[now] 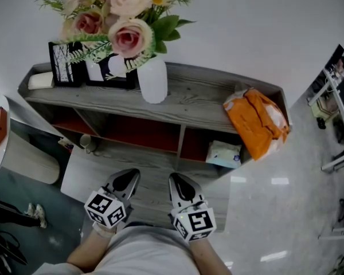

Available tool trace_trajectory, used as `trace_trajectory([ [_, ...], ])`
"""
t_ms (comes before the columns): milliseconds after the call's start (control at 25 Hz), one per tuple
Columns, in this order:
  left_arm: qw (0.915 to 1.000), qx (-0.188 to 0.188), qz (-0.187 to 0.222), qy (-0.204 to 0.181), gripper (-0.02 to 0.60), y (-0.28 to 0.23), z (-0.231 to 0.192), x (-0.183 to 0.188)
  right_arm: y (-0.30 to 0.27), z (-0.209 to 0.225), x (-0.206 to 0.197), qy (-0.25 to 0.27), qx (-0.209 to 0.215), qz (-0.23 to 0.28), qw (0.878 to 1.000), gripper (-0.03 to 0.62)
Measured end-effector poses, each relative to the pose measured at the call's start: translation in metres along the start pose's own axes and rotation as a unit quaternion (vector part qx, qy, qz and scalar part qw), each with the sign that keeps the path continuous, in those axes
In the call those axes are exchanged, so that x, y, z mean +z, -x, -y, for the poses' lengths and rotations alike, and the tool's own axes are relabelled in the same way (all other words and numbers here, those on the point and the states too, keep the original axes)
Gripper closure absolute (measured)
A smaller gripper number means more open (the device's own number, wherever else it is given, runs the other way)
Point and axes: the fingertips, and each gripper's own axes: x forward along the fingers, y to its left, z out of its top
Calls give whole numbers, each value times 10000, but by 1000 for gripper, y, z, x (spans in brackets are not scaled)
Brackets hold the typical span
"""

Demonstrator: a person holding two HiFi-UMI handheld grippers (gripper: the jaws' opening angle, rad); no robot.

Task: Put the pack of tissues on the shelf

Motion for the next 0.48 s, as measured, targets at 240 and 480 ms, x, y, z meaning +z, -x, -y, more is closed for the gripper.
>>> trace_trajectory([
  [240, 10000, 2, 9, -3, 561, 1, 0, -1, 2, 1, -1, 0, -24, 3, 10000, 569],
  [480, 10000, 2, 34, 9, 561, 2, -3, 0, 1, 1, -1, -9, -51, 11, 10000, 569],
])
